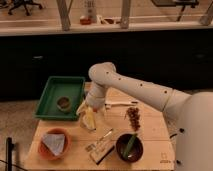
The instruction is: Place banana in paper cup
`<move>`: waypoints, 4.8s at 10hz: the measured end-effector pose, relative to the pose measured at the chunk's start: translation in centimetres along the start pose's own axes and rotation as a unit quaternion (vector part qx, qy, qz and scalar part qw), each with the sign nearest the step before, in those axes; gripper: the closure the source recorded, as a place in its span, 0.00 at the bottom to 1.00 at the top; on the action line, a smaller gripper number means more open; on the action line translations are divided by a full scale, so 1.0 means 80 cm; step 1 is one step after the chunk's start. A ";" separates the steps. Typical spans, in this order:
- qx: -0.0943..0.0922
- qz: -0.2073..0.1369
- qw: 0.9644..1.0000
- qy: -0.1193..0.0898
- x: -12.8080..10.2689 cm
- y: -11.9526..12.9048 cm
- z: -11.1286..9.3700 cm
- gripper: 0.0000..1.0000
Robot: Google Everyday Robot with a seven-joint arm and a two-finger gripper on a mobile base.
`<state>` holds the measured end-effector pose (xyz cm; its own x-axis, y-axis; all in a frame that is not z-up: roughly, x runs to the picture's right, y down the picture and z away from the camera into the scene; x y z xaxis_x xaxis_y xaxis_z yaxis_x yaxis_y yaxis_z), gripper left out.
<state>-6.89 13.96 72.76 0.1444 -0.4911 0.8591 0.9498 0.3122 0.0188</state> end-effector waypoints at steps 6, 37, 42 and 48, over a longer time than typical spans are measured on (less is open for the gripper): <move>-0.001 0.006 1.000 0.004 0.020 -0.003 -0.020 0.20; -0.002 0.015 1.000 0.002 0.035 -0.003 -0.030 0.20; -0.002 0.015 1.000 0.002 0.035 -0.003 -0.030 0.20; -0.002 0.015 1.000 0.002 0.035 -0.003 -0.030 0.20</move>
<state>-6.03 10.60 73.91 0.1743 -0.4841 0.8575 0.9461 0.3238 -0.0095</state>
